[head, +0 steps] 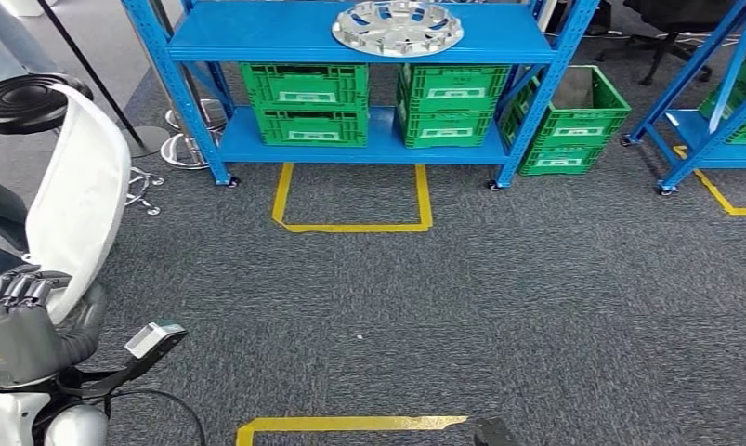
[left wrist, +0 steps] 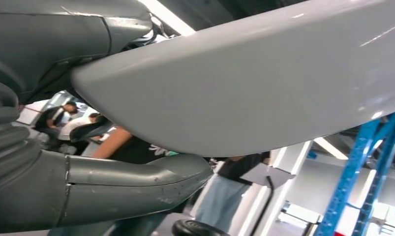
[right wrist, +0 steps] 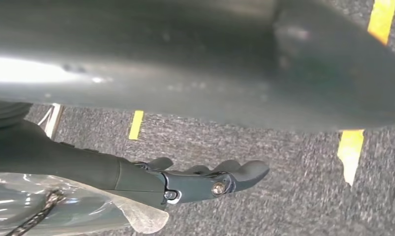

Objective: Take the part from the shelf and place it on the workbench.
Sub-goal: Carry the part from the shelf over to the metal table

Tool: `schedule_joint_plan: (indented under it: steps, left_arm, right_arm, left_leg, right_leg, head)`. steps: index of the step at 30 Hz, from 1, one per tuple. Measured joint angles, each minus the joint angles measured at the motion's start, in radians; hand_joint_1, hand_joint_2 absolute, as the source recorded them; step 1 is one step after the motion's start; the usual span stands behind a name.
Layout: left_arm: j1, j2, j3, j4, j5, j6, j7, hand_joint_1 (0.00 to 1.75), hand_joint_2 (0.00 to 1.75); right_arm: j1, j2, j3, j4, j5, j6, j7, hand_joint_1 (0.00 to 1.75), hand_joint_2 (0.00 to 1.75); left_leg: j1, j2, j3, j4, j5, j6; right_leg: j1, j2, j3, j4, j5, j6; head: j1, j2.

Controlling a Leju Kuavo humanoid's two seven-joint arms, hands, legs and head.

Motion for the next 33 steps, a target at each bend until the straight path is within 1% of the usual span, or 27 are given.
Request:
schedule_joint_plan:
  steps: [1, 2, 3, 4, 5, 7, 8, 9, 10, 11, 13, 15, 16, 17, 18, 19, 20, 22, 23, 24, 26, 27, 28, 30, 31, 32, 33]
  left_arm:
    - [0.001, 0.000, 0.001, 0.001, -0.001, 0.000, 0.000, 1.75, 1.75]
    - [0.002, 0.000, 0.001, 0.002, -0.003, 0.000, 0.000, 1.75, 1.75]
    - [0.002, 0.000, 0.002, 0.003, -0.004, 0.000, 0.000, 1.75, 1.75]
    - [0.002, 0.000, 0.002, 0.004, -0.005, 0.000, 0.000, 1.75, 1.75]
    - [0.002, 0.000, 0.002, 0.006, -0.005, 0.000, 0.001, 1.75, 1.75]
    - [0.001, 0.000, 0.003, 0.007, -0.005, 0.000, 0.002, 1.75, 1.75]
    - [0.000, 0.000, 0.003, 0.007, -0.005, 0.000, 0.002, 1.75, 1.75]
    - [0.000, 0.000, 0.003, 0.008, -0.005, 0.000, 0.002, 1.75, 1.75]
    - [-0.001, 0.000, 0.003, 0.008, -0.005, 0.000, 0.002, 1.75, 1.75]
    - [-0.001, 0.001, 0.003, 0.010, -0.006, 0.000, 0.003, 1.75, 1.75]
    - [-0.005, 0.002, 0.003, 0.014, -0.007, 0.000, 0.005, 1.75, 1.75]
    - [-0.011, 0.003, 0.002, 0.019, -0.008, 0.000, 0.007, 1.75, 1.75]
    - [-0.012, 0.003, 0.002, 0.022, -0.009, 0.000, 0.007, 1.75, 1.75]
    - [-0.013, 0.004, 0.001, 0.025, -0.009, 0.000, 0.007, 1.75, 1.75]
    - [-0.012, 0.004, 0.001, 0.029, -0.009, 0.000, 0.007, 1.75, 1.75]
    - [-0.013, 0.005, 0.000, 0.032, -0.010, 0.000, 0.008, 1.75, 1.75]
    - [-0.014, 0.006, 0.000, 0.035, -0.011, 0.000, 0.009, 1.75, 1.75]
    - [-0.022, 0.007, -0.005, 0.043, -0.015, 0.000, 0.012, 1.75, 1.75]
    - [-0.029, 0.007, -0.011, 0.048, -0.017, 0.000, 0.015, 1.75, 1.75]
    - [-0.035, 0.008, -0.017, 0.054, -0.020, 0.000, 0.019, 1.75, 1.75]
    - [-0.041, 0.011, -0.029, 0.066, -0.028, 0.000, 0.028, 1.75, 1.75]
    - [-0.044, 0.012, -0.035, 0.071, -0.032, 0.000, 0.032, 1.75, 1.75]
    - [-0.050, 0.013, -0.042, 0.078, -0.034, 0.000, 0.036, 1.75, 1.75]
    - [-0.067, 0.015, -0.060, 0.096, -0.035, 0.000, 0.041, 1.75, 1.75]
    - [-0.074, 0.016, -0.069, 0.108, -0.033, 0.000, 0.042, 1.75, 1.75]
    - [-0.079, 0.017, -0.076, 0.118, -0.030, 0.000, 0.041, 1.75, 1.75]
    - [-0.081, 0.019, -0.082, 0.128, -0.025, 0.000, 0.039, 1.75, 1.75]
  right_arm:
    - [0.001, 0.000, 0.000, 0.000, 0.000, -0.001, 0.000, 0.00, 0.00]
    - [0.001, 0.000, 0.000, 0.000, 0.000, -0.003, 0.000, 0.00, 0.00]
    - [0.002, 0.000, 0.000, 0.000, 0.000, -0.004, 0.000, 0.00, 0.00]
    - [0.002, 0.000, 0.000, 0.000, 0.000, -0.006, -0.001, 0.00, 0.00]
    - [0.002, 0.000, -0.001, 0.000, 0.000, -0.007, -0.003, 0.00, 0.00]
    - [0.001, 0.000, -0.001, 0.000, 0.000, -0.009, -0.007, 0.00, 0.00]
    - [0.001, 0.000, -0.002, 0.000, 0.000, -0.009, -0.010, 0.00, 0.00]
    - [0.001, 0.000, -0.003, 0.000, 0.000, -0.010, -0.014, 0.00, 0.00]
    - [0.001, 0.000, -0.005, 0.000, 0.000, -0.011, -0.019, 0.00, 0.00]
    - [0.001, 0.000, -0.008, 0.000, 0.000, -0.012, -0.024, 0.00, 0.00]
    - [-0.003, 0.000, -0.014, 0.001, 0.000, -0.013, -0.037, 0.00, 0.00]
    - [-0.005, 0.000, -0.016, 0.001, 0.000, -0.012, -0.046, 0.00, 0.00]
    - [-0.005, 0.000, -0.017, 0.001, 0.000, -0.012, -0.047, 0.00, 0.00]
    - [-0.004, 0.000, -0.017, 0.001, 0.000, -0.012, -0.049, 0.00, 0.00]
    - [-0.005, 0.000, -0.018, 0.001, 0.000, -0.012, -0.051, 0.00, 0.00]
    - [-0.006, 0.000, -0.018, 0.002, 0.000, -0.012, -0.056, 0.00, 0.00]
    - [-0.009, 0.000, -0.018, 0.002, 0.000, -0.012, -0.064, 0.00, 0.00]
    - [-0.018, 0.000, -0.018, 0.002, 0.000, -0.012, -0.087, 0.00, 0.00]
    - [-0.024, 0.000, -0.018, 0.002, 0.000, -0.012, -0.099, 0.00, 0.00]
    - [-0.029, 0.000, -0.018, 0.002, 0.000, -0.012, -0.111, 0.00, 0.00]
    - [-0.044, 0.000, -0.018, 0.002, 0.002, -0.013, -0.135, 0.00, 0.00]
    - [-0.052, 0.000, -0.017, 0.002, 0.002, -0.016, -0.148, 0.00, 0.00]
    - [-0.059, 0.000, -0.016, 0.002, 0.004, -0.021, -0.159, 0.00, 0.00]
    - [-0.070, 0.000, -0.014, 0.002, 0.008, -0.035, -0.184, 0.00, 0.00]
    - [-0.073, 0.000, -0.012, 0.002, 0.011, -0.041, -0.196, 0.00, 0.00]
    - [-0.074, 0.000, -0.010, 0.002, 0.015, -0.046, -0.207, 0.00, 0.00]
    - [-0.075, 0.000, -0.009, 0.002, 0.021, -0.049, -0.217, 0.00, 0.00]
  left_leg:
    - [0.000, -0.005, -0.004, 0.002, 0.002, -0.001]
    - [0.001, -0.011, -0.008, 0.005, 0.002, -0.002]
    - [0.001, -0.019, -0.011, 0.008, 0.003, -0.004]
    - [0.003, -0.028, -0.014, 0.013, 0.002, -0.008]
    - [0.006, -0.038, -0.017, 0.019, 0.000, -0.014]
    - [0.007, -0.058, -0.028, 0.037, -0.004, -0.029]
    - [0.008, -0.066, -0.035, 0.045, -0.004, -0.037]
    - [0.008, -0.074, -0.041, 0.049, -0.002, -0.044]
    - [0.010, -0.083, -0.045, 0.050, 0.001, -0.051]
    - [0.011, -0.082, -0.049, 0.052, 0.001, -0.056]
    - [0.011, -0.049, -0.067, 0.091, -0.027, -0.065]
    - [0.010, -0.008, -0.115, 0.208, -0.095, -0.072]
    - [0.010, -0.001, -0.142, 0.276, -0.126, -0.074]
    - [0.010, 0.001, -0.161, 0.325, -0.145, -0.074]
    - [0.010, 0.003, -0.162, 0.340, -0.143, -0.073]
    - [0.010, 0.006, -0.144, 0.314, -0.124, -0.070]
    - [0.008, 0.016, -0.108, 0.253, -0.092, -0.064]
    - [-0.004, 0.064, -0.035, 0.116, -0.047, -0.049]
    - [-0.010, 0.083, -0.016, 0.074, -0.039, -0.042]
    - [-0.015, 0.092, -0.011, 0.057, -0.040, -0.037]
    - [-0.016, 0.072, -0.017, 0.051, -0.034, -0.027]
    - [-0.014, 0.060, -0.017, 0.046, -0.029, -0.021]
    - [-0.011, 0.048, -0.017, 0.040, -0.024, -0.015]
    - [-0.008, 0.023, -0.019, 0.034, -0.016, -0.005]
    - [-0.008, 0.009, -0.022, 0.035, -0.014, -0.002]
    - [-0.009, -0.007, -0.023, 0.035, -0.013, -0.001]
    - [-0.009, -0.022, -0.023, 0.036, -0.012, -0.001]
  right_leg:
    - [-0.001, 0.001, -0.026, 0.067, -0.030, 0.001]
    - [-0.002, 0.001, -0.041, 0.110, -0.044, 0.003]
    - [-0.003, 0.001, -0.038, 0.114, -0.038, 0.005]
    - [-0.006, 0.003, -0.013, 0.075, -0.014, 0.006]
    - [-0.009, 0.013, 0.026, 0.007, 0.016, 0.008]
    - [-0.015, 0.047, 0.095, -0.111, 0.046, 0.008]
    - [-0.016, 0.058, 0.110, -0.136, 0.047, 0.004]
    - [-0.014, 0.060, 0.112, -0.137, 0.043, -0.002]
    - [-0.012, 0.050, 0.111, -0.134, 0.046, -0.009]
    - [-0.012, 0.041, 0.109, -0.133, 0.049, -0.016]
    - [-0.012, 0.020, 0.107, -0.134, 0.053, -0.030]
    - [-0.009, -0.004, 0.104, -0.135, 0.055, -0.038]
    - [-0.007, -0.018, 0.102, -0.135, 0.055, -0.040]
    - [-0.005, -0.032, 0.101, -0.135, 0.055, -0.041]
    - [-0.003, -0.045, 0.099, -0.135, 0.055, -0.041]
    - [-0.001, -0.058, 0.099, -0.135, 0.055, -0.041]
    - [0.000, -0.070, 0.100, -0.135, 0.055, -0.041]
    - [0.004, -0.091, 0.101, -0.134, 0.055, -0.039]
    - [0.007, -0.101, 0.101, -0.134, 0.055, -0.037]
    - [0.009, -0.112, 0.100, -0.134, 0.055, -0.033]
    - [0.010, -0.133, 0.100, -0.135, 0.055, -0.023]
    - [0.009, -0.125, 0.098, -0.131, 0.048, -0.018]
    - [0.007, -0.101, 0.089, -0.111, 0.033, -0.014]
    - [0.005, -0.033, 0.041, -0.006, -0.024, -0.010]
    - [0.006, -0.011, 0.007, 0.066, -0.055, -0.010]
    - [0.006, -0.002, -0.022, 0.123, -0.073, -0.010]
    - [0.007, 0.001, -0.037, 0.150, -0.073, -0.010]
  head:
    - [0.000, 0.000]
    - [0.000, 0.000]
    - [0.000, 0.000]
    - [0.000, 0.000]
    - [0.000, 0.000]
    - [0.000, 0.000]
    - [-0.001, 0.000]
    - [-0.001, 0.000]
    - [-0.002, 0.000]
    - [-0.002, 0.000]
    - [-0.007, 0.000]
    - [-0.012, 0.000]
    - [-0.013, 0.000]
    - [-0.013, 0.000]
    - [-0.013, 0.000]
    - [-0.013, 0.000]
    - [-0.013, 0.000]
    - [-0.013, 0.000]
    - [-0.012, 0.000]
    - [-0.012, 0.000]
    - [-0.011, 0.000]
    - [-0.011, 0.000]
    - [-0.010, 0.000]
    - [-0.005, 0.000]
    - [-0.004, 0.000]
    - [-0.003, 0.000]
    - [-0.003, 0.000]
